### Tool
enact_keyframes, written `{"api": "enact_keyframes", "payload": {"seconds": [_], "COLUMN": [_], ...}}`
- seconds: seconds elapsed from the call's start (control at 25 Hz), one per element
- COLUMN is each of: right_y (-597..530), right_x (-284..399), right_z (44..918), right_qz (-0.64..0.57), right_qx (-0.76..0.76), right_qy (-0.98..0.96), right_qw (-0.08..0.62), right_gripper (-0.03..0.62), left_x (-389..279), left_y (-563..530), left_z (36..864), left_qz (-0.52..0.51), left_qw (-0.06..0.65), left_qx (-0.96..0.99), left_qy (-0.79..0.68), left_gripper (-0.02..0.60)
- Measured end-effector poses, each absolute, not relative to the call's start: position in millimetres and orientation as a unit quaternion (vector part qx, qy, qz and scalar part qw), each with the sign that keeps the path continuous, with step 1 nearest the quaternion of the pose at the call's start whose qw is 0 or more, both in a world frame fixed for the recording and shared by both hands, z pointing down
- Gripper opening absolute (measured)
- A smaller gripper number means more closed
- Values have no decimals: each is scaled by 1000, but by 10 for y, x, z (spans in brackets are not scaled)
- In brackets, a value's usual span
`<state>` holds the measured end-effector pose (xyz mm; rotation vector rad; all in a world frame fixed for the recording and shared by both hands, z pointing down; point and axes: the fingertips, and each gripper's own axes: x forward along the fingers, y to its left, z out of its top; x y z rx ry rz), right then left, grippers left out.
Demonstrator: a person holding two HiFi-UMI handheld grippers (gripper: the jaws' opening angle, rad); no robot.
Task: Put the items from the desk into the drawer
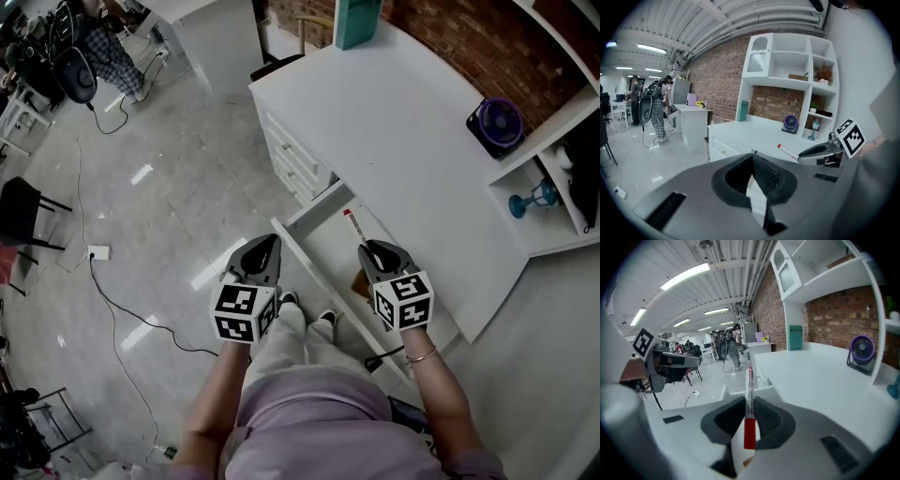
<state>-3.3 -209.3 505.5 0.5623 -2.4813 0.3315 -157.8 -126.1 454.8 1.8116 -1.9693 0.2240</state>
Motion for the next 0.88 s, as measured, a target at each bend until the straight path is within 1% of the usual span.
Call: {"api": "enact_keyframes", "payload": {"seconds": [0.36, 0.88], "right_y": [-2066, -2110], "right_x": [-310, -438], "right_z": [5401, 5978], "right_qz": [115, 124], "right_qx": [188, 178], "right_qy": [-920, -897], "right_qw": [324, 384], "right_gripper": [69, 67], "left_x": [-1844, -2078], "left_y": [-1157, -1145], "left_z": [4664, 4814], "left_qz": [79, 78], "left_qw": [241, 257], "left_qx": [637, 623], "left_qy": [-728, -735], "left_gripper": [0, 0]}}
